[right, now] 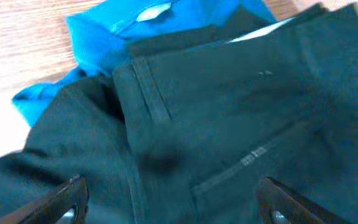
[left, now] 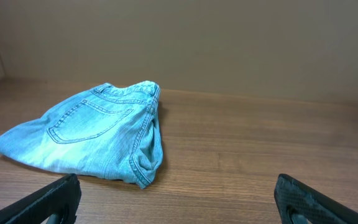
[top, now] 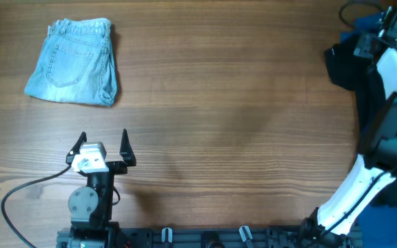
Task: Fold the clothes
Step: 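Reach the right gripper into the dark clothes pile and grasp black shorts waistband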
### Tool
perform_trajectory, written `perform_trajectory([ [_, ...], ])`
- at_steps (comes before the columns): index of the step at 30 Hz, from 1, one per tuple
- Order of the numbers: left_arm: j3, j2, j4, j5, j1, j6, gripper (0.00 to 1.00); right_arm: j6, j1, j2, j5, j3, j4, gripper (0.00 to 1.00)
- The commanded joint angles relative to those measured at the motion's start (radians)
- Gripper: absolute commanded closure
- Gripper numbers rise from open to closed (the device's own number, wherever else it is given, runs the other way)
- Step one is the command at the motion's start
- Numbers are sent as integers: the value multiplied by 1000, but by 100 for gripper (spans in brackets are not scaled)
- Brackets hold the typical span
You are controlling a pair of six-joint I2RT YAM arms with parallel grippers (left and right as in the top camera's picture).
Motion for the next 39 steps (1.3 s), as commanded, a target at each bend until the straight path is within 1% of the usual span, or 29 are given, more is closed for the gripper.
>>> perform_trajectory([
  [1,-6,-7,4,-13,-6,19,0,-10,-1,65,-15,18,23,14],
  [3,-6,-7,4,-14,-6,19,0,-10,-9,87,-8,16,43,15],
  [5,-6,-7,4,-13,-6,19,0,-31,-11,99,6,16,56,20],
  [6,-6,-7,4,-13,-6,19,0,-32,-12,101,8,13,54,34],
  [7,-6,-7,4,-13,-6,19,0,-33,-14,103,21,9,55,44],
  [10,-6,-7,4,-13,-6,19,0,-32,-27,105,65,9,66,44],
  [13,-6,-7,4,-14,-6,19,0,-28,-42,105,63,8,63,39],
  [17,-6,-7,4,-14,-6,19,0,-29,-44,105,36,8,64,38],
  [21,-6,-7,4,-13,-6,19,0,-29,-44,106,26,8,64,28],
  [29,-6,-7,4,-14,-6,19,0,-28,-44,106,7,-32,95,27],
  [31,-6,-7,4,-13,-6,19,0,-27,-44,106,7,-32,100,30],
  [35,-6,-7,4,-13,-6,19,0,-25,-44,106,7,-45,113,32],
  [37,-6,-7,4,-13,-6,19,0,-16,-44,106,6,-45,119,37],
  [38,-6,-7,4,-14,-6,19,0,3,-44,106,7,-45,116,53],
  [39,-6,-7,4,-13,-6,19,0,8,-44,106,7,-45,115,73],
])
